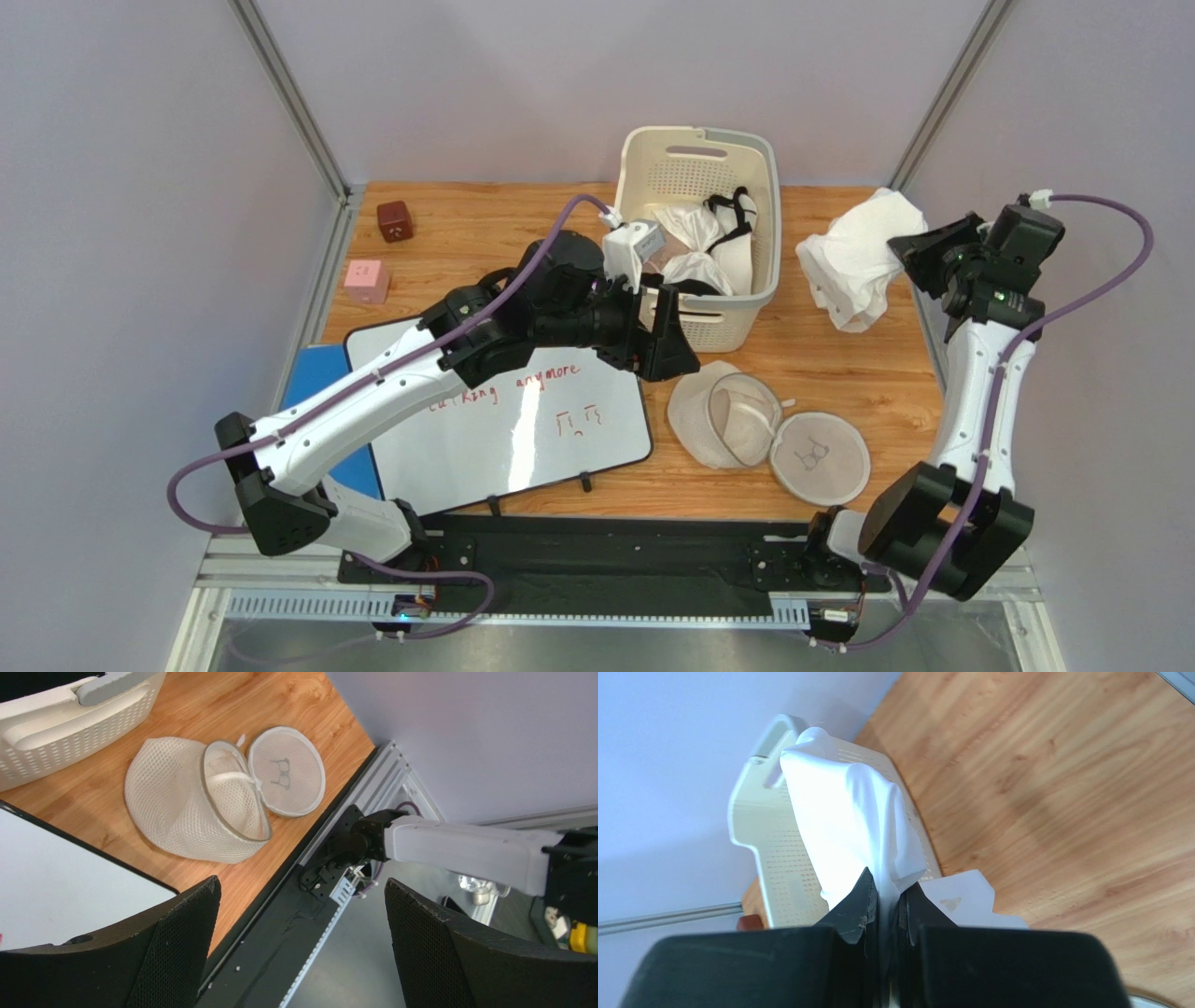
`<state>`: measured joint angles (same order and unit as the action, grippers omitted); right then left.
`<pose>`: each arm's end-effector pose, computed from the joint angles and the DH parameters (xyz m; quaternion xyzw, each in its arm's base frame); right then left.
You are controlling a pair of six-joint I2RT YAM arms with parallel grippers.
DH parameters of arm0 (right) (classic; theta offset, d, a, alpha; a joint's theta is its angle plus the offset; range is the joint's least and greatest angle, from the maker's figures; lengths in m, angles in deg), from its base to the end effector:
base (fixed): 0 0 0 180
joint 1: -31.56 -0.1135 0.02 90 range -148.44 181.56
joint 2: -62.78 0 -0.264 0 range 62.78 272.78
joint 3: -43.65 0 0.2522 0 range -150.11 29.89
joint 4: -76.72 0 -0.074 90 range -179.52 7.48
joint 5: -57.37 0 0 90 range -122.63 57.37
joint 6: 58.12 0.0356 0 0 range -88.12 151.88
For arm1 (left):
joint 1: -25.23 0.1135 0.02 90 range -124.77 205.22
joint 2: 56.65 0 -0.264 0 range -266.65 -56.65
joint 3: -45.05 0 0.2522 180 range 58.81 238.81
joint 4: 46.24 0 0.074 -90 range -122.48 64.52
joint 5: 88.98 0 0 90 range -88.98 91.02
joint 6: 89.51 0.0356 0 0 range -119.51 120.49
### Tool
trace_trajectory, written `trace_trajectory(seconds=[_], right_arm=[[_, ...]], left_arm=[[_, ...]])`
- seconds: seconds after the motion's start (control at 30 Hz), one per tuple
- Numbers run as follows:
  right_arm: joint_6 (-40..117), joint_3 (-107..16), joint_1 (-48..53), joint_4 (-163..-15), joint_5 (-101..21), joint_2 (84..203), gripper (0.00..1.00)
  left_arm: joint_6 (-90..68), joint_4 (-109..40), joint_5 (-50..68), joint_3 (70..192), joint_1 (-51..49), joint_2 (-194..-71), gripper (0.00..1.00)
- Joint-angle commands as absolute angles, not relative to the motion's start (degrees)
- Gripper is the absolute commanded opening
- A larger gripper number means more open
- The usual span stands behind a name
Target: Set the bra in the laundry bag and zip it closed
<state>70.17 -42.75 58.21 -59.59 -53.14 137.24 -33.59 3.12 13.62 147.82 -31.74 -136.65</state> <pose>0.2624 -0.1177 0.3635 0.3884 0.7717 0.2033 0.4607 0.1592 -0.2591 0.4224 0.2243 0.8174 -0.4381 0.2994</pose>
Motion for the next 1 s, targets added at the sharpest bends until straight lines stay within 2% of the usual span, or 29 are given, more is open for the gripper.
trace_trajectory(seconds=[0.0, 0.13, 0.33, 0.47, 0.6, 0.97], right_arm=[[73.4, -45.5, 56.9, -58.2, -58.2, 132.9, 0.00], [77.4, -45.1, 53.0, -61.5, -62.2, 129.9, 0.00], [86.4, -44.1, 42.3, -67.1, -60.8, 126.2, 0.00], [90.8, -45.3, 35.9, -68.3, -60.1, 125.6, 0.00], [93.8, -44.5, 32.7, -69.1, -59.3, 123.7, 0.00], [97.2, -42.1, 29.3, -70.5, -62.6, 120.8, 0.00]], left_arm=[[-42.4, 3.1, 11.6, 153.0, -31.6, -136.9, 0.93], [-48.8, -1.6, 8.8, 152.7, -31.4, -135.3, 1.00], [-57.4, -14.1, 5.1, 146.2, -31.4, -132.2, 1.00], [-57.5, -18.4, 0.2, 143.2, -31.4, -131.2, 1.00], [-57.8, -21.6, -3.9, 142.1, -31.3, -131.4, 0.99], [-63.9, -28.4, -4.8, 138.4, -31.4, -133.5, 0.98]])
